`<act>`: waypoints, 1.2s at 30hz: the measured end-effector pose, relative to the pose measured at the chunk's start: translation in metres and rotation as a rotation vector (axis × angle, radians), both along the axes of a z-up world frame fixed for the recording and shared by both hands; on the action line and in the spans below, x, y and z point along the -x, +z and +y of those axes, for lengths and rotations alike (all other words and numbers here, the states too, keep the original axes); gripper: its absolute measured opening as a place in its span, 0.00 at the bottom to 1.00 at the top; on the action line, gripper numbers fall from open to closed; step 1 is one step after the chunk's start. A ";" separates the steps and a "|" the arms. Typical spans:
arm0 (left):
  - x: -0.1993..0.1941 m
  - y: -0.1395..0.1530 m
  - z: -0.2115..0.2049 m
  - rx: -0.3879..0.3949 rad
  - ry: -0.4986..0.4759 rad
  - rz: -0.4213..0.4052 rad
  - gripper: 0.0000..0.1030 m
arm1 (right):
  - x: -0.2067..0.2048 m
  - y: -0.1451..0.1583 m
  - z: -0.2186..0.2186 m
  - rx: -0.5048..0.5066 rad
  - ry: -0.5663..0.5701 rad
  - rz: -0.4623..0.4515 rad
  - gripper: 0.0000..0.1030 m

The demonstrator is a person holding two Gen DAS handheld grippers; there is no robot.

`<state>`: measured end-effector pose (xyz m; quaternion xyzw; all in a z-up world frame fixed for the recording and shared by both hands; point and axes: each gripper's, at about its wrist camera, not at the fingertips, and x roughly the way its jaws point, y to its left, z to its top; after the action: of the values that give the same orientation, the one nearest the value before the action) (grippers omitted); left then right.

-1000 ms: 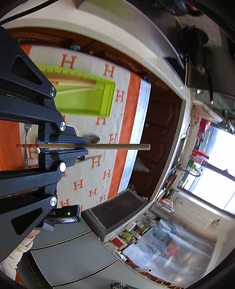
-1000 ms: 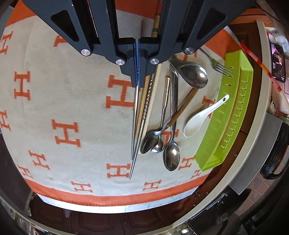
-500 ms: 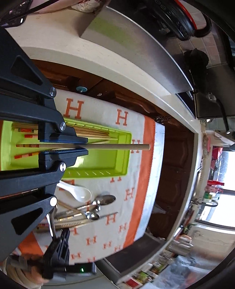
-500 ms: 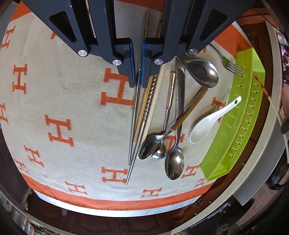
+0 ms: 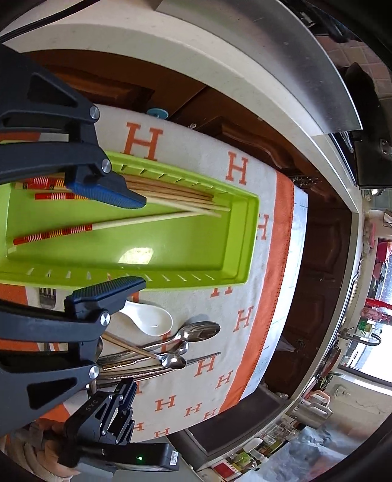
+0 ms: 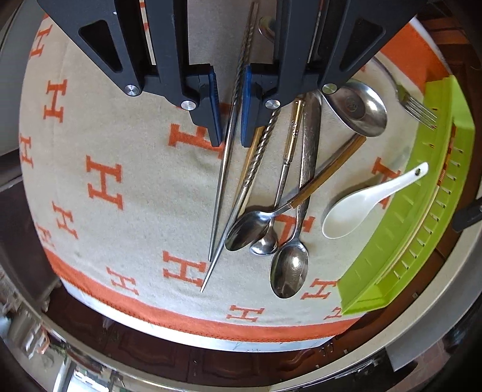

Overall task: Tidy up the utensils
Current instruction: 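Carry the steel chopstick into the green tray and open the right tool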

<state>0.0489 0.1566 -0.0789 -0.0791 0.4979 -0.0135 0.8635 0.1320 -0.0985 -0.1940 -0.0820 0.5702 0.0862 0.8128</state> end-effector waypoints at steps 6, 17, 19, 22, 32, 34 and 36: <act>0.005 -0.006 0.004 0.052 0.013 0.001 0.44 | 0.002 0.000 -0.018 -0.010 -0.049 0.005 0.05; 0.010 0.004 0.010 0.116 0.019 -0.039 0.44 | 0.008 0.033 -0.073 -0.389 -0.225 0.079 0.05; 0.012 0.007 0.012 0.118 0.025 -0.048 0.44 | 0.009 0.044 -0.068 -0.422 -0.213 0.075 0.05; 0.016 0.013 0.018 0.102 0.047 -0.064 0.44 | 0.013 0.066 -0.045 -0.471 -0.164 0.071 0.05; 0.031 0.026 0.041 -0.068 0.171 -0.073 0.68 | -0.003 0.113 0.099 -0.505 0.055 0.086 0.05; 0.033 0.025 0.046 -0.081 0.187 -0.072 0.73 | -0.010 0.109 0.122 -0.478 0.045 0.083 0.06; 0.036 0.024 0.050 -0.094 0.205 -0.067 0.76 | -0.019 0.099 0.137 -0.479 0.028 0.118 0.06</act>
<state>0.0127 0.2069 -0.0552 -0.0887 0.4580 0.0956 0.8793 0.1511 0.0389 -0.0950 0.1105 0.5787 0.2346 0.7732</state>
